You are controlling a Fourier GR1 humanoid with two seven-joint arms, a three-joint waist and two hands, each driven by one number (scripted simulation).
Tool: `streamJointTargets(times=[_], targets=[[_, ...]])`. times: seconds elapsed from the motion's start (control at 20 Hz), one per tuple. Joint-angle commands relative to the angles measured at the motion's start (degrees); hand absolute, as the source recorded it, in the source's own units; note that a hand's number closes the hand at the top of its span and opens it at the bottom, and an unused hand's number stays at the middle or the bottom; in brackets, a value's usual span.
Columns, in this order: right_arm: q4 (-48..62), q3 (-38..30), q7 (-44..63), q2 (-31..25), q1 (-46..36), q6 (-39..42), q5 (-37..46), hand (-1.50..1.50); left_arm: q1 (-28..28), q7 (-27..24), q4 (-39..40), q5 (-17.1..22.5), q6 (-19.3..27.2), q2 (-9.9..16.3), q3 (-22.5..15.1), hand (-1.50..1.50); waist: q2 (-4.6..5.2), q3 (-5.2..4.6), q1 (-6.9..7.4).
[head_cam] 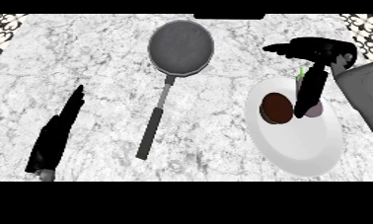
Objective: Pick the cupcake from the plate and place it in the pan
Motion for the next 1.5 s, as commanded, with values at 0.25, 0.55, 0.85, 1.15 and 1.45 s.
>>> streamJointTargets(times=[0.25, 0.55, 0.85, 1.15, 1.45], targets=[[-4.75, 0.07, 9.51, 4.44, 2.45, 4.52, 1.83, -1.50, 2.32, -1.62, 0.29, -1.72, -0.21, -2.26, 1.28, 0.00, -0.09, 0.01, -0.41], [-0.53, 0.83, 6.11, 5.88, 1.75, 6.55, 7.95, -1.50, 1.28, -0.60, -0.03, -2.84, -1.31, -3.08, 1.54, 0.00, 0.04, 0.03, -0.09], [-0.64, 1.32, 7.82, 8.51, 4.54, 6.08, 11.75, -1.50, 2.15, 0.08, -2.30, -3.39, -2.14, -3.29, 2.82, 0.00, 0.01, 0.03, -0.17], [-0.68, 0.04, 7.96, 10.81, 6.58, 7.29, 14.36, -1.50, 0.37, 1.74, -1.76, -5.97, -1.76, -5.95, 1.53, 0.00, 0.01, 0.03, -0.28], [-1.27, -0.59, 7.39, 12.63, 9.32, 7.20, 19.13, -1.50, 1.89, 2.69, -3.99, -5.74, -3.69, -5.81, 3.52, 0.00, -0.01, 0.03, -0.22]])
